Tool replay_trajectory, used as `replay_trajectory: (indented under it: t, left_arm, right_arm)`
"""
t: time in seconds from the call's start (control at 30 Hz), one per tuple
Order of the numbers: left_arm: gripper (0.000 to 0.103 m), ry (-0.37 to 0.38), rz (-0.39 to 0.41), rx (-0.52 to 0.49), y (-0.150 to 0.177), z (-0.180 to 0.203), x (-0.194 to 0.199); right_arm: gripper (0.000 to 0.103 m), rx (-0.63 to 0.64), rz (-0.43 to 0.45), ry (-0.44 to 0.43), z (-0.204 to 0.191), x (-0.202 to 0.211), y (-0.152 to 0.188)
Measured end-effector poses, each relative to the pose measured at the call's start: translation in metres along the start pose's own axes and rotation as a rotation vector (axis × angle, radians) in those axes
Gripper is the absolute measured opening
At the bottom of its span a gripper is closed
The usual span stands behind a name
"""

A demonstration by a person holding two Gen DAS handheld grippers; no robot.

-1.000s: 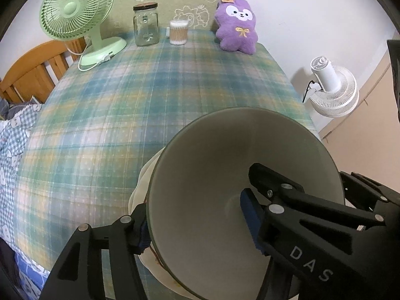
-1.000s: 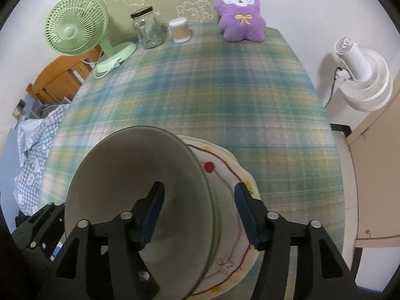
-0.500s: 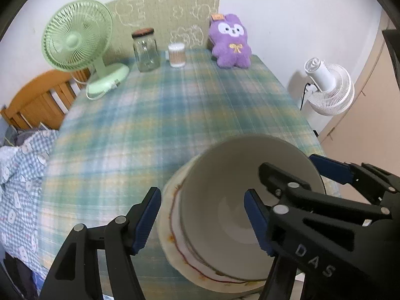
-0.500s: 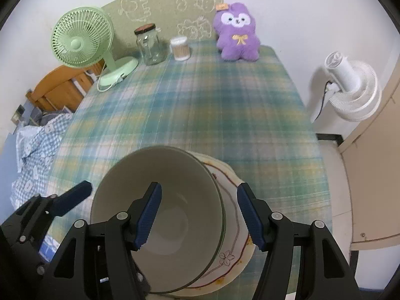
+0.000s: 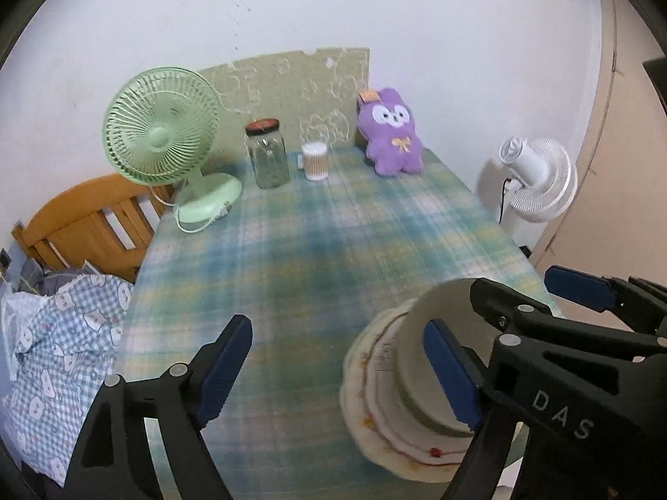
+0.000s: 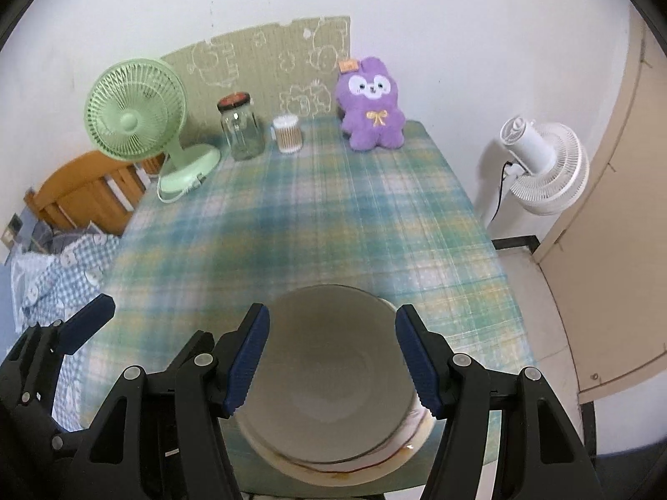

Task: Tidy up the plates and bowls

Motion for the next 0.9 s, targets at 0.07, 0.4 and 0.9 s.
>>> replay_trajectory:
  t: [0.07,0.4,0.9]
  left_arm:
    - [0.087,0.009,0.012,0.006,-0.002,-0.016,0.007]
    - [0.095,0.048,0.060,0.028,0.002,-0.092,0.035]
    - [0.098,0.029,0.140,0.075,0.027,-0.148,0.064]
  right_arm:
    - [0.068,-0.013,0.016,0.006,-0.013,0.008,0.000]
    - [0.079,-0.026,0.118,0.053,-0.086,0.043,0.003]
    - [0.093,-0.024,0.257,0.069,-0.125,0.074,0.028]
Point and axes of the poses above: each gripper's, at about its wrist camera, not at the fingertips, and x roughly against the way its jaws point, z to its right, y to its underside, the point moved 2 cm from there along -x, roughly the way its jaws point, and after that the axes turned 1 degree about z, right-handed, at the moved point
